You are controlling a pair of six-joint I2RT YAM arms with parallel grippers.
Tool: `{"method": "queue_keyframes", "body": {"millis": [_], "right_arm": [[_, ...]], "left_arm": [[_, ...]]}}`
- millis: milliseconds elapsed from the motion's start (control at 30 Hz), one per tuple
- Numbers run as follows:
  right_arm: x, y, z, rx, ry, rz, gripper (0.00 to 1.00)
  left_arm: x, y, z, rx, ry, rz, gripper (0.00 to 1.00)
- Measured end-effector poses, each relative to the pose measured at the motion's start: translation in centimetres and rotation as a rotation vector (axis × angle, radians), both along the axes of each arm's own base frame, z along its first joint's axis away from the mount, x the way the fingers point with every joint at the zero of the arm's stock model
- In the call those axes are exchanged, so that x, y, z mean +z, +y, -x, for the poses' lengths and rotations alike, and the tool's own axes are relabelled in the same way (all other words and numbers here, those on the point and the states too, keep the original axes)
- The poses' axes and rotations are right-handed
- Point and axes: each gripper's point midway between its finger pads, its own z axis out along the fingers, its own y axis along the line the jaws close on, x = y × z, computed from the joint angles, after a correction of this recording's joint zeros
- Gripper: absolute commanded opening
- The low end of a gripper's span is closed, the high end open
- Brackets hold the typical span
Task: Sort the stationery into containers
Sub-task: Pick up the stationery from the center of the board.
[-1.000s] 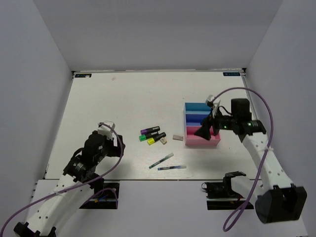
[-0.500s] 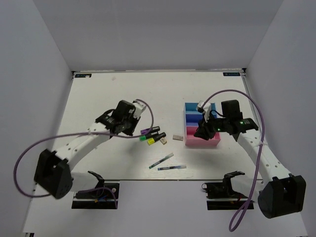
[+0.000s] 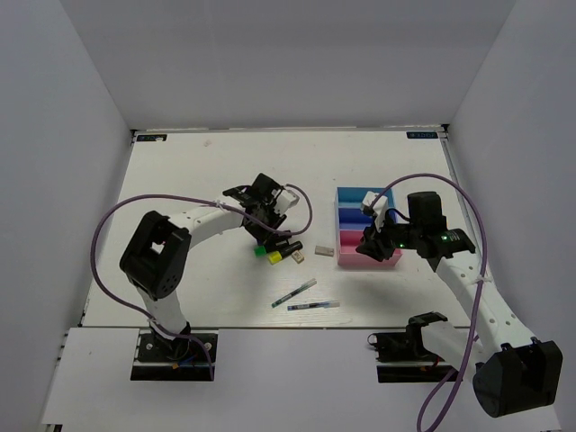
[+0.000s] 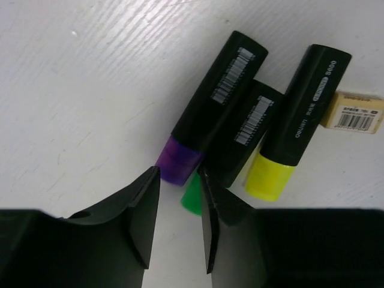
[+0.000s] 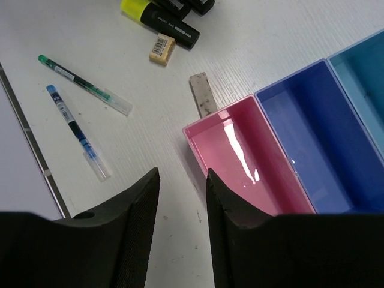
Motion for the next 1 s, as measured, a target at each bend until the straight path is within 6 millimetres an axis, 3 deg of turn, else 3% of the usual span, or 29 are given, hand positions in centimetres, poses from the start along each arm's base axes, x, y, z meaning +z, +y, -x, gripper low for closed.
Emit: {"method": "queue_keyframes", "body": {"millis": [167, 600, 767, 867, 900, 1000], "right_arm": [[-0.1, -0.1, -0.1, 0.002, -0.009, 0.011, 0.43], [-0.3, -0.3, -0.1, 0.002, -0.006, 0.020, 0.44], [-0.3, -0.3, -0.1, 0.001, -0.005, 0.020, 0.44], [-0.3, -0.3, -0.1, 0.001, -0.005, 0.020, 0.44], [-0.3, -0.3, -0.1, 0.001, -0.005, 0.020, 0.44], [-0.3, -0.3, -0.1, 0.001, -0.005, 0.020, 0.44]], "left_arm": [[-0.4, -1.0, 0.1, -0.030, 0.000, 0.014, 0.56], [-2.6, -1.4, -1.1, -0.039, -0.002, -0.019, 0.52], [-2.6, -1.7, -1.4, -0.038, -0.007, -0.013, 0.48], [-2.7, -1.7, -1.4, -0.036, -0.004, -0.013, 0.36], [-2.7, -1.7, -1.4, -0.036, -0.004, -0.012, 0.23], [-2.7, -1.8, -1.5, -0.033, -0.005, -0.010, 0.08]]}}
